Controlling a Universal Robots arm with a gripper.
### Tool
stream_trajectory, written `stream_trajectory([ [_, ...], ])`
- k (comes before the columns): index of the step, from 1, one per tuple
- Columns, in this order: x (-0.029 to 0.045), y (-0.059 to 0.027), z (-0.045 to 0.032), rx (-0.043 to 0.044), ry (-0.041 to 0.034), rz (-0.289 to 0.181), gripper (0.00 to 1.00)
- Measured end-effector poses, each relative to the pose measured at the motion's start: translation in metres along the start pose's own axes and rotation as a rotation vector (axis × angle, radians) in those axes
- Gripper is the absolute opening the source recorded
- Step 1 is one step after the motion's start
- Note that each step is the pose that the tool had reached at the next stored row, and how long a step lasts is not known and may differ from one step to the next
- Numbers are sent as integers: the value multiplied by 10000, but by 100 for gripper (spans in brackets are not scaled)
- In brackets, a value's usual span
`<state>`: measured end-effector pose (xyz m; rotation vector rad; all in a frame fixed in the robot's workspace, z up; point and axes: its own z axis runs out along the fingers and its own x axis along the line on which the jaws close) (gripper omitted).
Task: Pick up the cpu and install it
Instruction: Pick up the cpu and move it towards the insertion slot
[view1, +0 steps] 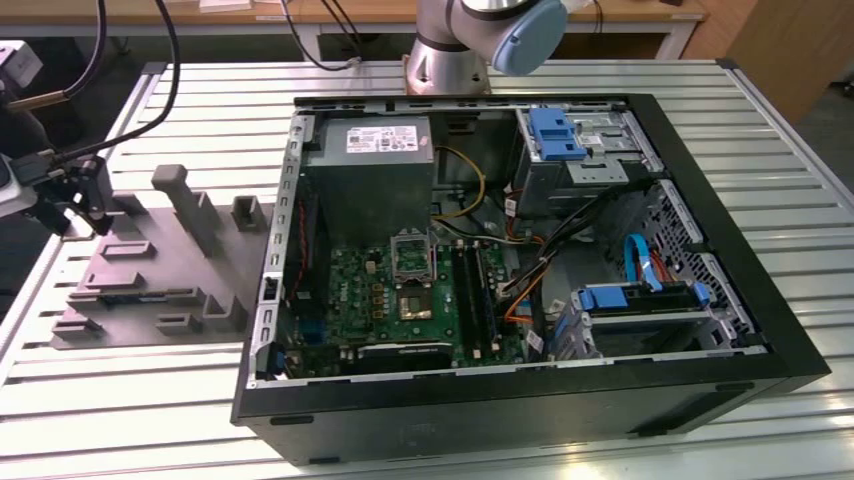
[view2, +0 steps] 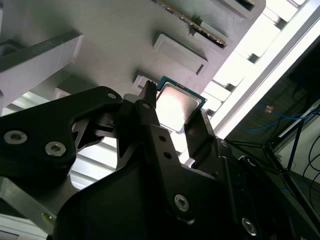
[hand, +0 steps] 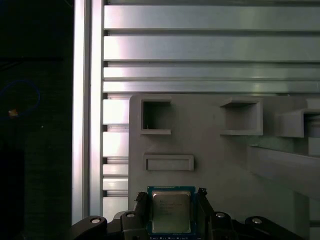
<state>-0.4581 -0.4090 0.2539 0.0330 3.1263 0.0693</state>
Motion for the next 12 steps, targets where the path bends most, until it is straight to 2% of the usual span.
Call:
stream_trajectory([
  [12,0,1,-24,0,1,-1,47],
])
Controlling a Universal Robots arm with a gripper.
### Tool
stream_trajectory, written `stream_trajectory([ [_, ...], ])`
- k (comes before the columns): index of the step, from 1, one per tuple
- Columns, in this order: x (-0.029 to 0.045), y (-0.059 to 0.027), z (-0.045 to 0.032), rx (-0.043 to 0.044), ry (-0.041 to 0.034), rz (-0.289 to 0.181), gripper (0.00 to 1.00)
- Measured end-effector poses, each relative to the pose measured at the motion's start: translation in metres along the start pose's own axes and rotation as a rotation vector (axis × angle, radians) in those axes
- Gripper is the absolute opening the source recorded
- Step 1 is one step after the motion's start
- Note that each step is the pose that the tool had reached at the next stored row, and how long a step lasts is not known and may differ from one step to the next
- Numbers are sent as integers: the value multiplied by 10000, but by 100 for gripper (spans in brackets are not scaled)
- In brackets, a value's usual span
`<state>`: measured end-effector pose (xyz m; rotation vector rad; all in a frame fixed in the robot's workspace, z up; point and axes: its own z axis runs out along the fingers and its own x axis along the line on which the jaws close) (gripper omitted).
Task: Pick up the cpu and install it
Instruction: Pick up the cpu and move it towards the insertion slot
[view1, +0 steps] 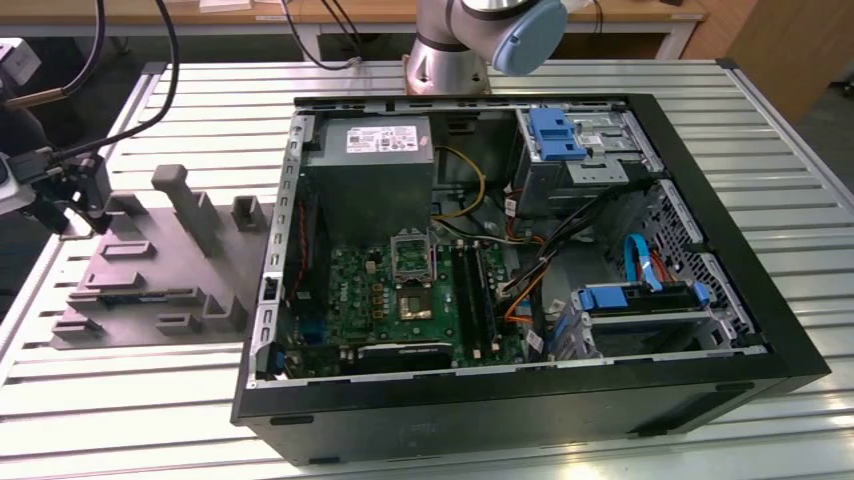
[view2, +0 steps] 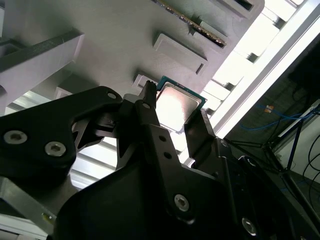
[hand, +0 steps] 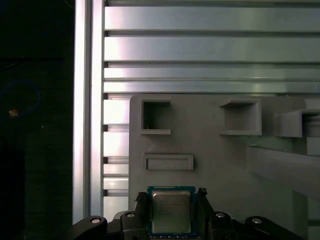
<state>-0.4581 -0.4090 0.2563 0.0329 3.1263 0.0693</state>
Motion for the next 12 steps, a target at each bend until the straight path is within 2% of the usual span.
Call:
stream_trajectory([
  [12,-1,1,-32,0,0,0,47],
])
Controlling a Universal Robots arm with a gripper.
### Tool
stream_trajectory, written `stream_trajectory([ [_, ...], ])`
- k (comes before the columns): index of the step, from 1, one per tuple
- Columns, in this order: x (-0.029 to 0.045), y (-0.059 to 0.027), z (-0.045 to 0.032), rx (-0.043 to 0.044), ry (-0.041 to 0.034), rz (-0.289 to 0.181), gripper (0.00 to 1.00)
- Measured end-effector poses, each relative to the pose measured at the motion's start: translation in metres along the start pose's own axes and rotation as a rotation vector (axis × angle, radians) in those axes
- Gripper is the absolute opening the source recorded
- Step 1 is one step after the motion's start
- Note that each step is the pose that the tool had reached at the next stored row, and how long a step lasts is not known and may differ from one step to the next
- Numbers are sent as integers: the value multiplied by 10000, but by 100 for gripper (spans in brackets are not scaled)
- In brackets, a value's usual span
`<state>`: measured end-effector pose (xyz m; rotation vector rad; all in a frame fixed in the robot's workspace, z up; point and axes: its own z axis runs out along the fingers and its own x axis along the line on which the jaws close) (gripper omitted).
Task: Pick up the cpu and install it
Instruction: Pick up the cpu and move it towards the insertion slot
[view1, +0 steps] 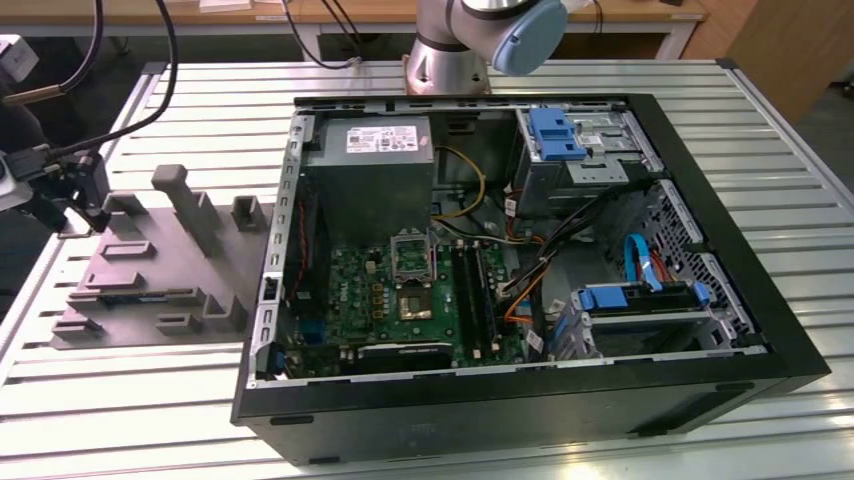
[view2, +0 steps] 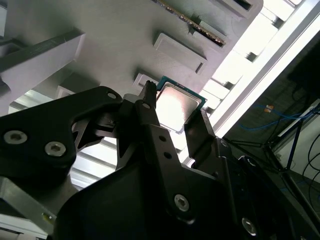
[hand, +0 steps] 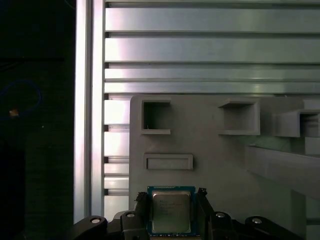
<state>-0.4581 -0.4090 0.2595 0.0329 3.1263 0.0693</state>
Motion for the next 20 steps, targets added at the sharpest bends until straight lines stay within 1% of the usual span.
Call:
stream_trajectory([
  [20,-1,2,-55,0,0,0,47],
])
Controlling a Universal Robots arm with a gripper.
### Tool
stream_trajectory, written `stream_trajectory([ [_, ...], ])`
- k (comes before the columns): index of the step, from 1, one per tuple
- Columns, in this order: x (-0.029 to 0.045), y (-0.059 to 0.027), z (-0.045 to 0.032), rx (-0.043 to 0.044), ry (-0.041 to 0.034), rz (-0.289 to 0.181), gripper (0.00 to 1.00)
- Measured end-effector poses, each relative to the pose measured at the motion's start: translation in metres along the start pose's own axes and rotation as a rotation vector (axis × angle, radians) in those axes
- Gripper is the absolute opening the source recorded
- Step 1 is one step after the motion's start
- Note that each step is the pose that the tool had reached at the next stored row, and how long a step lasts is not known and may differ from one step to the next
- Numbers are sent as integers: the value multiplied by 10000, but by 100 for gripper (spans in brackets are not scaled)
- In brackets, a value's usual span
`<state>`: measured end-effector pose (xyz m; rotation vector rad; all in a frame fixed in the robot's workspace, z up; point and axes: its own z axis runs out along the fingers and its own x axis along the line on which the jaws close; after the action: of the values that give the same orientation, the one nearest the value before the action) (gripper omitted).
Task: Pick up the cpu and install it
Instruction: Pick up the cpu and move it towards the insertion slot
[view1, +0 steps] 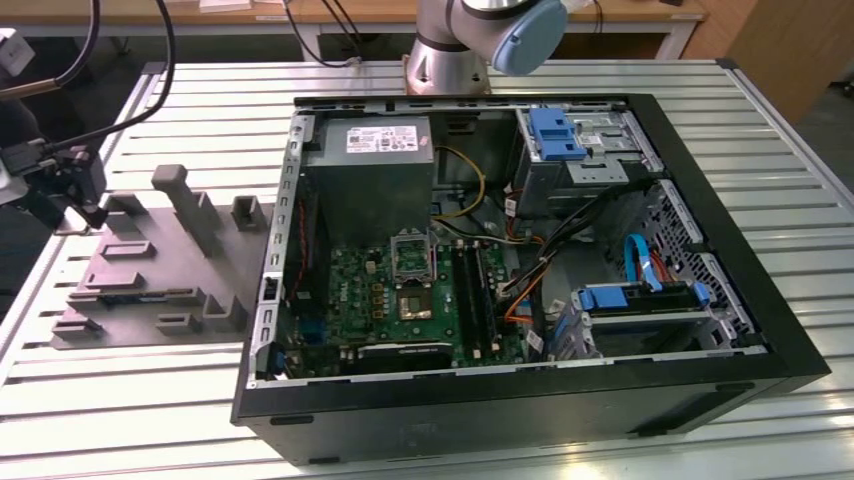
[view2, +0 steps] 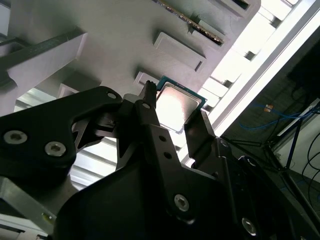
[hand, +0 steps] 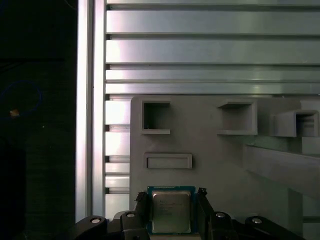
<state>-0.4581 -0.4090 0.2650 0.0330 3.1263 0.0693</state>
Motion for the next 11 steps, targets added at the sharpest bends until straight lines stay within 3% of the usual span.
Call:
stream_trajectory([
  [11,0,1,-27,0,1,0,47],
])
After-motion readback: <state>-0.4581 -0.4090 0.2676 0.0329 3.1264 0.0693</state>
